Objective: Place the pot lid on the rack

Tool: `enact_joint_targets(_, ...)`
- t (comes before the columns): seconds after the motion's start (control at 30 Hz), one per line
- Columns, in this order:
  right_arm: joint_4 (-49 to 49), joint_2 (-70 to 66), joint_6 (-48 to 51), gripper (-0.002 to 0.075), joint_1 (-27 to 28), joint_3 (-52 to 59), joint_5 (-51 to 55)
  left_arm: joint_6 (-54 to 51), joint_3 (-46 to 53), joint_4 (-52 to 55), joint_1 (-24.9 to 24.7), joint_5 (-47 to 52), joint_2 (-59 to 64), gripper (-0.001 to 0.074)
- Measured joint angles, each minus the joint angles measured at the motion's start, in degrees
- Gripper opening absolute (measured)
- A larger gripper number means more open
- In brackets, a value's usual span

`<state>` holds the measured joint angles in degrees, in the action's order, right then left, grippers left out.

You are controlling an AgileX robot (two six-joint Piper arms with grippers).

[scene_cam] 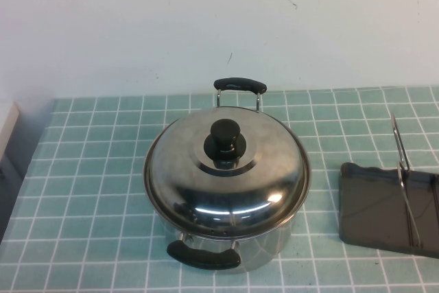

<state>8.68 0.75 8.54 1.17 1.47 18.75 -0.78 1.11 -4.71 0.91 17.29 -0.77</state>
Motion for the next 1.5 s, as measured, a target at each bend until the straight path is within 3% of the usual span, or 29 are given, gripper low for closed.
enact_joint_targets(0.47,0.0,0.0,0.0,-0.0001,0.0,0.0,0.0,0.0,0.0,-0.1,0.0,-0.2,0.0,-0.0003)
enact_joint_targets(0.6,0.0,0.0,0.0,-0.0001,0.0,0.0,0.0,0.0,0.0,-5.2,0.0,-1.5,0.0,-0.0003)
enact_joint_targets(0.7,0.0,0.0,0.0,-0.0001,0.0,0.0,0.0,1.6,0.1,-15.7,0.0,-3.1,0.0,-0.0003)
enact_joint_targets(0.87,0.0,0.0,0.0,-0.0001,0.0,0.0,0.0,10.4,0.1,-49.1,0.0,-7.0,0.0,-0.0003)
enact_joint_targets(0.97,0.0,0.0,0.0,-0.0001,0.0,0.0,0.0,10.8,0.1,-59.3,0.0,-9.2,0.0,-0.0003)
enact_joint_targets(1.23,-0.1,0.0,0.0,-0.0001,0.0,0.0,0.0,3.4,0.1,-63.4,0.0,-9.8,0.0,-0.0003)
enact_joint_targets(1.33,-0.1,0.0,0.0,-0.0001,0.0,0.0,0.0,-8.3,-2.1,-61.3,0.0,-3.8,0.0,-0.0003)
enact_joint_targets(1.5,-0.1,0.0,0.0,-0.0001,0.0,0.0,0.0,-26.6,-15.5,-57.7,0.0,5.2,4.2,-0.0003)
